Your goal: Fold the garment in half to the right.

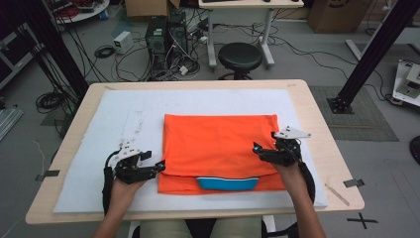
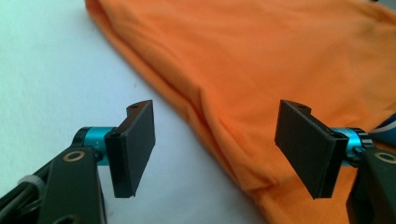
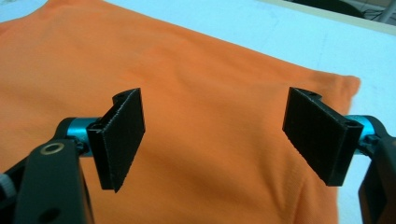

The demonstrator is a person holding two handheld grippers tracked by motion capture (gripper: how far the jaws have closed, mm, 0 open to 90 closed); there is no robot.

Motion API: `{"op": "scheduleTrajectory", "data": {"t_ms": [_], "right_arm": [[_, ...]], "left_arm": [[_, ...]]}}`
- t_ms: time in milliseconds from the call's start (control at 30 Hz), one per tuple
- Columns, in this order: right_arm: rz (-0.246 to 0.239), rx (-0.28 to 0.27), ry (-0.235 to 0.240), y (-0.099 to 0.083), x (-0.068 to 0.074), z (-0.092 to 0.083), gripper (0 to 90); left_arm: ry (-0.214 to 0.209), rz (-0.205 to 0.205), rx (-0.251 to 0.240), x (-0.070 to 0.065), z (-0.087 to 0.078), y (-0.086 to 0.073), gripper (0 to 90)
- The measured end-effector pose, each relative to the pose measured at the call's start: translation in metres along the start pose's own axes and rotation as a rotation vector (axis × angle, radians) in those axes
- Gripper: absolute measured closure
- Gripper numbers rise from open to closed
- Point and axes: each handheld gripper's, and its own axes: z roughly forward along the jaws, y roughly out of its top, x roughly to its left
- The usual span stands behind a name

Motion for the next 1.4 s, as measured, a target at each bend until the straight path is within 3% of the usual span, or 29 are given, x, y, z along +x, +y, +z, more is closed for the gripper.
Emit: {"op": "scheduleTrajectory", "data": {"t_ms": [367,667,833,1067,1400], "right_arm": [[-0.067,0.048,0.045,0.026,0.016,0.016,21.3],[-0.087,0.083,0.105,0.046,0.023,0.038,21.5],[-0.114,0.126,0.155,0.059,0.032,0.052,21.9],[-0.129,0.147,0.225,0.08,0.04,0.071,23.8],[-0.16,0.201,0.281,0.109,0.061,0.104,24.0]], "left_arm": [[0.052,-0.052,0.07,-0.009,0.002,-0.004,36.8],[0.095,-0.055,0.109,-0.021,0.002,-0.008,44.0],[0.082,-0.026,0.124,-0.028,0.004,-0.009,53.6],[0.06,-0.038,0.122,-0.027,0.006,-0.01,62.4],[0.034,-0.043,0.12,-0.025,0.007,-0.011,76.5]]}}
